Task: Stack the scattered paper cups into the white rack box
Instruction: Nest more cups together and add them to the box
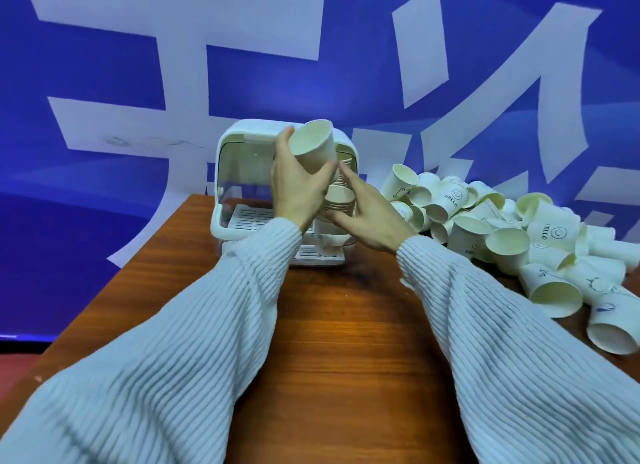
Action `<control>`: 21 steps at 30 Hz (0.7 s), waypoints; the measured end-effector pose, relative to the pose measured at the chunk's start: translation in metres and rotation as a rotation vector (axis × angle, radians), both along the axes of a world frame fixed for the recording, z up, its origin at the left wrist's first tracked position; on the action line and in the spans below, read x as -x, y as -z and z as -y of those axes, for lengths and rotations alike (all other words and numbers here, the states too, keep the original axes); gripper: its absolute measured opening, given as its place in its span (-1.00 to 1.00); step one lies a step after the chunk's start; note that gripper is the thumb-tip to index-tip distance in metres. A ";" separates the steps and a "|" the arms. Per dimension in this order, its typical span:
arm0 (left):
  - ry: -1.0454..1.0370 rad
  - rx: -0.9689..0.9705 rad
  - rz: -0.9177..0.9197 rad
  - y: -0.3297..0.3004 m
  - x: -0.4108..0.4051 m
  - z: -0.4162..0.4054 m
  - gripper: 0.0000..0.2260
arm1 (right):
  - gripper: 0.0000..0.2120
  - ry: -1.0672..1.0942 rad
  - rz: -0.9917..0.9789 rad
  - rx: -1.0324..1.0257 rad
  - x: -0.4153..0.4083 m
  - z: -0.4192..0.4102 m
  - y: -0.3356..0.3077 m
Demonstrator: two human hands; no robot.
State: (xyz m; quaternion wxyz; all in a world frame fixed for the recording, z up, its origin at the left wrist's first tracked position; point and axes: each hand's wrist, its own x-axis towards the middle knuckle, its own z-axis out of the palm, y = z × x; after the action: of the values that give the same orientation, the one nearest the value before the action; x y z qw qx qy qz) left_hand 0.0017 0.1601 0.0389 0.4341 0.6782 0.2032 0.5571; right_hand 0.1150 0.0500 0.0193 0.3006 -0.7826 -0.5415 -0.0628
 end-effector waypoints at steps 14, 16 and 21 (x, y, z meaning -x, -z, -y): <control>-0.239 -0.462 -0.741 0.048 -0.025 0.009 -0.38 | -0.25 0.269 -0.320 -0.341 -0.014 0.084 0.041; -0.260 -0.527 -0.587 0.048 -0.025 0.029 -0.43 | -0.31 0.313 -0.355 -0.384 -0.013 0.104 0.049; 0.079 -0.701 -0.272 0.063 -0.044 0.119 -0.56 | -0.53 0.499 -0.270 -0.466 -0.024 0.173 0.059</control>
State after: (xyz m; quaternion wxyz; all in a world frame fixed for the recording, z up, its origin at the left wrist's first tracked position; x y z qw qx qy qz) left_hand 0.0453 0.0412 -0.0240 0.1658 0.8607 0.0297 0.4804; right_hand 0.1392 -0.1231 -0.0398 0.5150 -0.8023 -0.2605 -0.1524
